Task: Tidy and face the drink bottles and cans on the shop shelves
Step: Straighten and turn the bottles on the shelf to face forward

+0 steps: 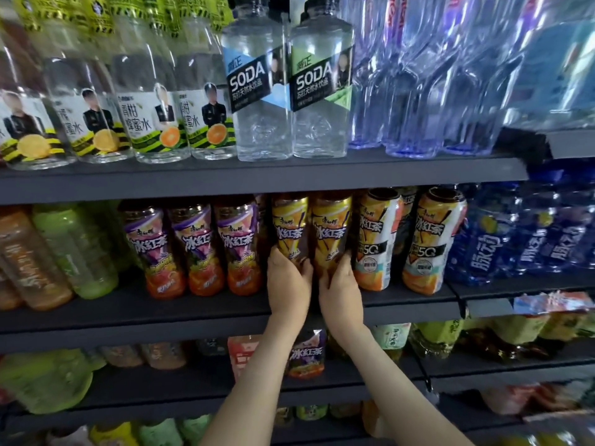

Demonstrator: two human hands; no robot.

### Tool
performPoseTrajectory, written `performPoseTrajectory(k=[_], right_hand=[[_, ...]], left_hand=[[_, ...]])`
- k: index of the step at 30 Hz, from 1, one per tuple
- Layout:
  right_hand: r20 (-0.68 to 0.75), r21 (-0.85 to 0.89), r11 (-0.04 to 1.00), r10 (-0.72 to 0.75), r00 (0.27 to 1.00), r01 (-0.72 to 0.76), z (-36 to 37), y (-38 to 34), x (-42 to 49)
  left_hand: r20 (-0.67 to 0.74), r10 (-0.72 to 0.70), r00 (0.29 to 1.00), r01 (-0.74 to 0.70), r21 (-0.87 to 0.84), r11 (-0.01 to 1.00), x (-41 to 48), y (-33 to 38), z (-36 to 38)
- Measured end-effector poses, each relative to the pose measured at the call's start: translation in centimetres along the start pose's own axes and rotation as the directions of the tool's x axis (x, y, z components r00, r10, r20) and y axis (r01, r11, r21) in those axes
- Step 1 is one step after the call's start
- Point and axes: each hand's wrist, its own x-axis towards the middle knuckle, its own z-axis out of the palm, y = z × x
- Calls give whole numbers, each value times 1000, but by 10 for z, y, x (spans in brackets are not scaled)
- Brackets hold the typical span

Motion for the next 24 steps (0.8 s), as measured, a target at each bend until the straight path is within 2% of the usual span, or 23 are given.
performPoseTrajectory(k=[2, 5, 6, 8, 10, 12, 15, 18, 20, 24], right_hand=[[-30, -3, 997, -84, 996, 83, -12, -1, -9], [-245, 60, 954, -271, 931, 294, -41, 9, -21], [-337, 66, 951, -264, 904, 303, -51, 18, -21], [-484, 90, 972, -149, 863, 219, -72, 37, -14], [-538, 115, 988, -23, 843, 100, -89, 58, -5], [-501, 136, 991, 64, 863, 5, -99, 77, 4], [-373, 128, 990, 108, 921, -64, -107, 96, 18], [-264, 100, 990, 121, 957, -97, -112, 105, 32], [-229, 90, 990, 126, 965, -107, -115, 108, 39], [-115, 79, 994, 81, 990, -72, -118, 109, 50]], left_hand=[[-22, -18, 1000, 18, 12, 1000, -3, 4, 1], [-52, -83, 995, 80, -61, 995, -15, 14, 2], [-102, -58, 993, 50, -75, 996, -22, 18, 4], [-217, 100, 971, -111, -39, 993, -41, 31, 10], [-198, 250, 948, -263, -44, 964, -56, 46, 20], [-90, 287, 954, -296, -107, 949, -63, 61, 34], [32, 286, 958, -281, -110, 953, -62, 77, 54], [108, 196, 975, -186, -98, 978, -55, 82, 68], [111, 154, 982, -145, -91, 985, -51, 84, 74], [5, 104, 995, -104, -63, 993, -55, 93, 83]])
